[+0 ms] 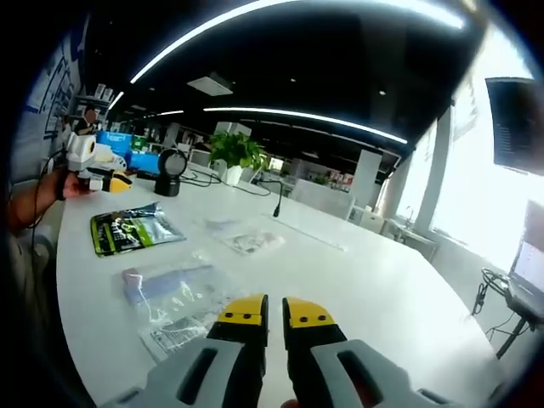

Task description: Clip sheet goods on table flip sheet goods clip sheet goods scan sheet goods put sheet goods back to table

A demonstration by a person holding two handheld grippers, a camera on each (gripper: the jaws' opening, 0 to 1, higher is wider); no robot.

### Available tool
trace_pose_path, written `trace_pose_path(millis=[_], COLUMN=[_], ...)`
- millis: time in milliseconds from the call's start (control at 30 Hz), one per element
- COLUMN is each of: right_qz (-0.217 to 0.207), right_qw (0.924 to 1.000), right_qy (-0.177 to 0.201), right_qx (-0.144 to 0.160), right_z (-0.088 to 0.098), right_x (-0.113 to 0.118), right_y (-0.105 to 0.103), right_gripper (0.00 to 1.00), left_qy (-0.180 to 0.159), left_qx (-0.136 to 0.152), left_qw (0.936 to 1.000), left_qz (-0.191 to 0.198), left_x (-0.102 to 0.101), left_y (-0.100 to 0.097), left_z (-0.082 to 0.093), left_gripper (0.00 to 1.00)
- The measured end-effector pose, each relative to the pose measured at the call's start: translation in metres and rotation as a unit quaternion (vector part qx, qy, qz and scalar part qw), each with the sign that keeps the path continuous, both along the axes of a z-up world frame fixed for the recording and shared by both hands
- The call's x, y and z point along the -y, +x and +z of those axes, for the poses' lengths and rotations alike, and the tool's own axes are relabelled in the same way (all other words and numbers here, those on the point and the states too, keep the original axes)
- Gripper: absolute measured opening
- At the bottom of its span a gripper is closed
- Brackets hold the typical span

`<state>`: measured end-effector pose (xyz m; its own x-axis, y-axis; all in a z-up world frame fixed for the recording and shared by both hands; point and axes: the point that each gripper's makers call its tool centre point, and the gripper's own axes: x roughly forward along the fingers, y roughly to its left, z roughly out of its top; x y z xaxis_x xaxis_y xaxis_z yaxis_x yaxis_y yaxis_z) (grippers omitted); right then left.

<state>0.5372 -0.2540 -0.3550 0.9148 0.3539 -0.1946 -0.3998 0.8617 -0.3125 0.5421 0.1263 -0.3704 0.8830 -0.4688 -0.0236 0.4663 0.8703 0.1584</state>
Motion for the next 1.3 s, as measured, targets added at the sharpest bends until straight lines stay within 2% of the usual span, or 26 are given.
trace_pose_path(millis=[233,433,567,667,800,1000,1100,1300], right_qz=[-0.004,0.017,0.037,0.049,0.058,0.054,0.051,0.046], right_qw=[0.9999,0.9997,0.9963,0.9929,0.9892,0.9782,0.9757,0.9634], right_qy=[0.006,0.005,-0.056,-0.082,-0.084,-0.115,-0.117,-0.117], right_qx=[-0.015,-0.019,-0.054,-0.071,-0.105,-0.165,-0.178,-0.237], right_z=[0.007,0.024,0.013,0.008,-0.003,-0.027,-0.031,-0.044], right_x=[-0.002,-0.017,-0.024,-0.028,-0.031,-0.026,-0.031,-0.026], right_y=[0.009,0.019,0.025,0.025,0.029,0.038,0.038,0.041], right_gripper=[0.07,0.1,0.14,0.15,0.15,0.18,0.19,0.21], left_qy=[-0.006,0.004,0.0,0.002,0.003,0.008,0.009,0.007], left_qx=[-0.001,0.0,-0.001,0.0,0.001,0.003,0.004,0.002], left_qw=[1.0,0.9999,1.0,0.9999,0.9999,0.9998,0.9997,0.9997], left_qz=[-0.003,-0.01,-0.01,-0.013,-0.016,-0.019,-0.021,-0.023], left_x=[0.0,0.002,0.002,0.003,0.003,0.004,0.005,0.005], left_y=[0.001,0.003,0.004,0.004,0.004,0.004,0.005,0.008], left_z=[0.001,-0.001,0.0,0.0,0.0,0.0,0.0,-0.001], left_gripper=[0.07,0.07,0.07,0.07,0.07,0.07,0.07,0.07])
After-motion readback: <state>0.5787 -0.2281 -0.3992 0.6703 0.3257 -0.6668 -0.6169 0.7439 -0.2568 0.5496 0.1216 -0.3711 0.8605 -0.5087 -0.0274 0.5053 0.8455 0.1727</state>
